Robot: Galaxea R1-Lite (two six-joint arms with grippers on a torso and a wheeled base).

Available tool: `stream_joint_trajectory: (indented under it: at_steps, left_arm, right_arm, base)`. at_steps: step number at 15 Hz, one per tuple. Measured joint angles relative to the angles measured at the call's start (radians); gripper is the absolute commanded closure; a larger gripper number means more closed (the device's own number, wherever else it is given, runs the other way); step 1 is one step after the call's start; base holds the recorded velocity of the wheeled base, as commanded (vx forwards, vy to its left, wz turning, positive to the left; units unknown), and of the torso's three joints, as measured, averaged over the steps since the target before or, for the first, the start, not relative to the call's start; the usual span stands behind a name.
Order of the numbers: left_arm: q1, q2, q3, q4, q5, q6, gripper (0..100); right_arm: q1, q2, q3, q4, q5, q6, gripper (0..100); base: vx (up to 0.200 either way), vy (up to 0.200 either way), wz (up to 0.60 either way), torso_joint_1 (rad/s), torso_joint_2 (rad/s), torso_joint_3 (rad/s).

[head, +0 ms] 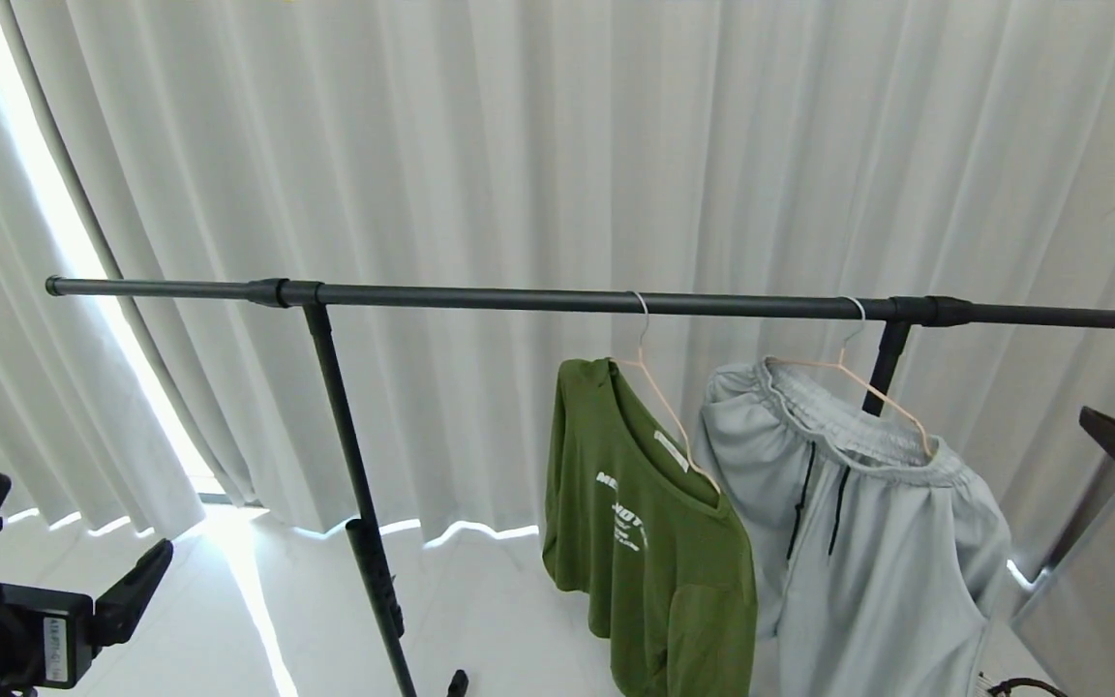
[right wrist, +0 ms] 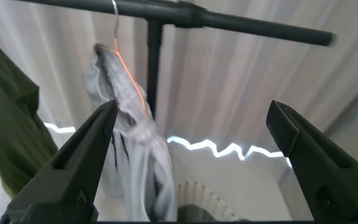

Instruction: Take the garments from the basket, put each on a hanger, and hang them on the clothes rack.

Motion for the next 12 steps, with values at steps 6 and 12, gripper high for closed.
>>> stream_joint_trajectory:
  at_steps: [6,12]
  left_arm:
    - [0.026,-0.140,0.110,0.001,0.000,0.004,0]
    - [0.028,-0.444,0.234,0.126,0.078,0.054,0]
  right_arm:
    - [-0.054,-0.056,0.092,0.001,0.000,-0.046,0]
    - [-0.068,-0.245,0.289,0.014,-0.001,-0.066,0]
  base:
    - [-0.133,0.000,0.00,0.002,0.00,0.000]
    - [0.000,0.000,0.00,0.000,0.00,0.000]
